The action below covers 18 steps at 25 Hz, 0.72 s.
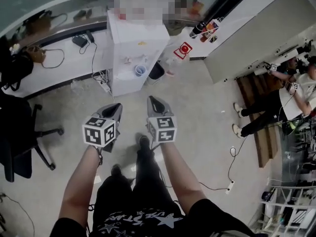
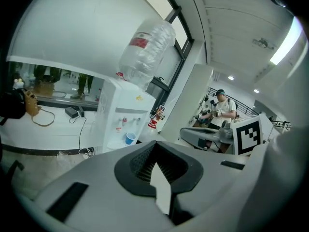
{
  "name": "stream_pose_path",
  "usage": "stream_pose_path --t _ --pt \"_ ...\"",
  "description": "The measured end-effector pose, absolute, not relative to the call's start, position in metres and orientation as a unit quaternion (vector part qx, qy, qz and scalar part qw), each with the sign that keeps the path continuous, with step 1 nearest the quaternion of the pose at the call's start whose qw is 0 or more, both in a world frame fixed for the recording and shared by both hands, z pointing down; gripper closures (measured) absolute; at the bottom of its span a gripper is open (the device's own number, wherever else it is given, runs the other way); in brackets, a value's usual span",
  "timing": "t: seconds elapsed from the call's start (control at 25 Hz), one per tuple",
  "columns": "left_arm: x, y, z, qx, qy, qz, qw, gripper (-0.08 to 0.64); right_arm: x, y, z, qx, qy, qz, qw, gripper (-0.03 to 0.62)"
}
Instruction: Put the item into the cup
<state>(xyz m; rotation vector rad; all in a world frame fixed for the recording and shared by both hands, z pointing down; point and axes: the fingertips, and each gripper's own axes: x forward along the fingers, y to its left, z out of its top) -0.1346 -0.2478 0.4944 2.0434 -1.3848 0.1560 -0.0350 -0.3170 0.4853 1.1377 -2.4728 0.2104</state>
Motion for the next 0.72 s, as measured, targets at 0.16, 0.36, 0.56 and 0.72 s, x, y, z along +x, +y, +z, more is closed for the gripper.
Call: stream_pose_path --t 0.16,0.36,0.56,0.72 --pt "-0.125 -0.223 0.461 0.799 -0.511 0.065 0.311 0.555 -0.023 -0.271 0.453 0.423 -0.882 0.097 0.185 0.591" --pt "-0.107 -0.189 0.444 0.816 -0.485 0.076 0.304 0.555 0.013 -0.228 0.431 0.452 -0.866 0.126 0.175 0.591" --pt "-0.098 -0.162 0.439 0.819 -0.482 0.089 0.298 0.555 0.034 -0.205 0.427 0.454 -0.862 0.147 0.172 0.591" --pt "-0.094 -0.146 0.438 0.816 -0.488 0.088 0.297 0.555 0.039 -0.195 0.429 0.448 -0.866 0.150 0.164 0.591"
